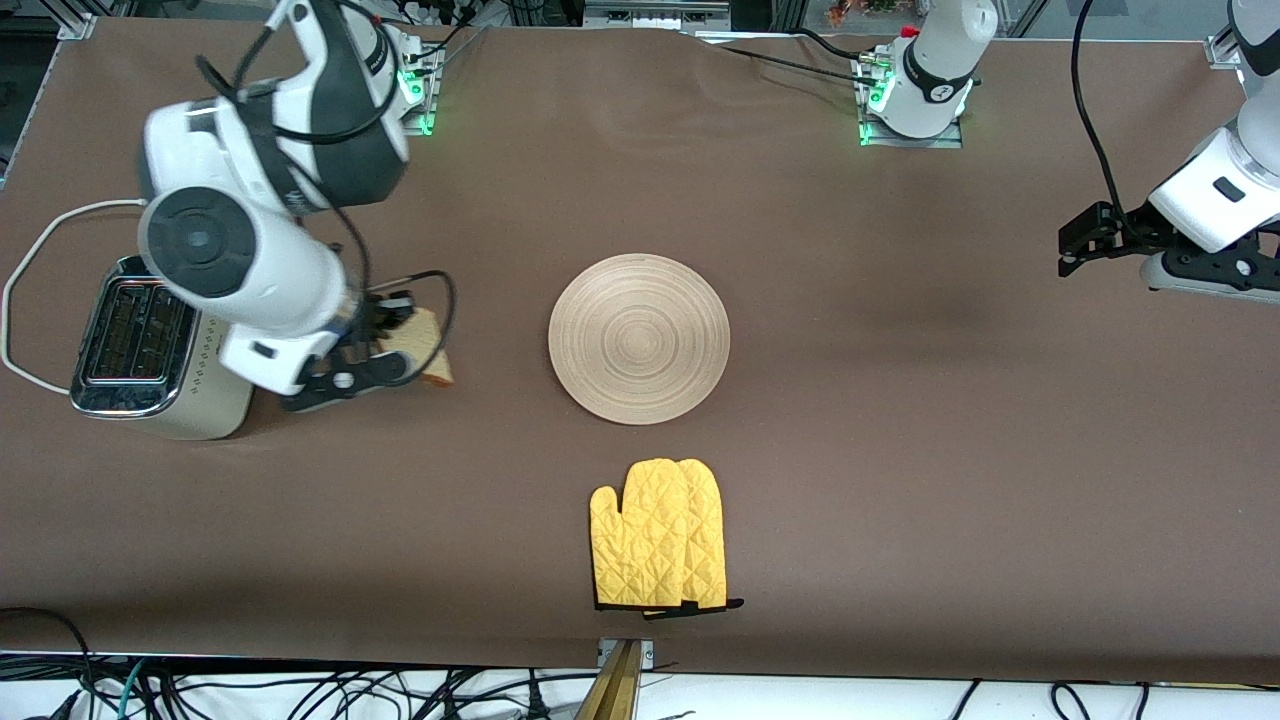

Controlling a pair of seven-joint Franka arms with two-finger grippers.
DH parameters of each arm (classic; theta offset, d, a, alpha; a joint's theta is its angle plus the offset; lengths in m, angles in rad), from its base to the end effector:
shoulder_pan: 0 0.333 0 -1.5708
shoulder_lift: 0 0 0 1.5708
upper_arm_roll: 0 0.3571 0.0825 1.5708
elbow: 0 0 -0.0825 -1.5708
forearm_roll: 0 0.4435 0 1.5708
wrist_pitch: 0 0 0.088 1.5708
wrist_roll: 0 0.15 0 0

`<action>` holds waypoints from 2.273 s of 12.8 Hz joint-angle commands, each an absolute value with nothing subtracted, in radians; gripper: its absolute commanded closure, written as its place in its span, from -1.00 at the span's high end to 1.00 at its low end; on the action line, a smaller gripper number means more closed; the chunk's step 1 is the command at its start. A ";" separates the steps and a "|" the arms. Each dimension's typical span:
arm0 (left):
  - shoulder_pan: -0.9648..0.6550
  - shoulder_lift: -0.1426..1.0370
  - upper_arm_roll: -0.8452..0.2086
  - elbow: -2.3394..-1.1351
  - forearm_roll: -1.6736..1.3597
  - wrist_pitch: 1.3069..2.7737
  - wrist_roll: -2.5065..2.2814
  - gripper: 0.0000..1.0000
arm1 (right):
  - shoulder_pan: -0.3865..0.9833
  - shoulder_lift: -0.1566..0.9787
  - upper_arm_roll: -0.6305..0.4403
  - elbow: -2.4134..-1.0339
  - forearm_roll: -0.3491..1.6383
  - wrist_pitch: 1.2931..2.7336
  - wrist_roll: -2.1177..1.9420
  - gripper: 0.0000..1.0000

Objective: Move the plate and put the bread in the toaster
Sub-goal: 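Carry the bread slice to the toaster with the right gripper, then align the held bread above a toaster slot with the right gripper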

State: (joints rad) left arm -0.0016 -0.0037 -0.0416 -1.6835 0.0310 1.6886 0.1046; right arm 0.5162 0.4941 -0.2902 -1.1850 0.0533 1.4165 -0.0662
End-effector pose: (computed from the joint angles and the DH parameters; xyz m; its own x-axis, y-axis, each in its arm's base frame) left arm 0.6200 -0.0225 0.5750 0.9885 -0.1508 0.0055 -0.1506 -0.9881 -0.0317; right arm 0.7031 0.2169 0.4852 0.9255 0.2879 -0.2461 0.3126 -0.9475 0.0668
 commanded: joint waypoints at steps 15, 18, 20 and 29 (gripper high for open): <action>0.005 -0.005 -0.044 -1.672 0.008 1.675 0.103 1.00 | 0.362 0.551 -0.736 -1.266 -0.264 1.422 -0.340 -0.90; 0.005 -0.005 -0.044 -1.672 0.008 1.675 0.103 1.00 | 0.350 0.577 -0.735 -1.266 -0.262 1.456 -0.342 -0.90; 0.005 -0.005 -0.044 -1.672 0.008 1.675 0.103 1.00 | 0.354 0.581 -0.730 -1.266 -0.256 1.459 -0.341 -0.90; 0.005 -0.005 -0.044 -1.672 0.008 1.675 0.103 1.00 | 0.364 0.609 -0.695 -1.266 -0.247 1.540 -0.321 -0.90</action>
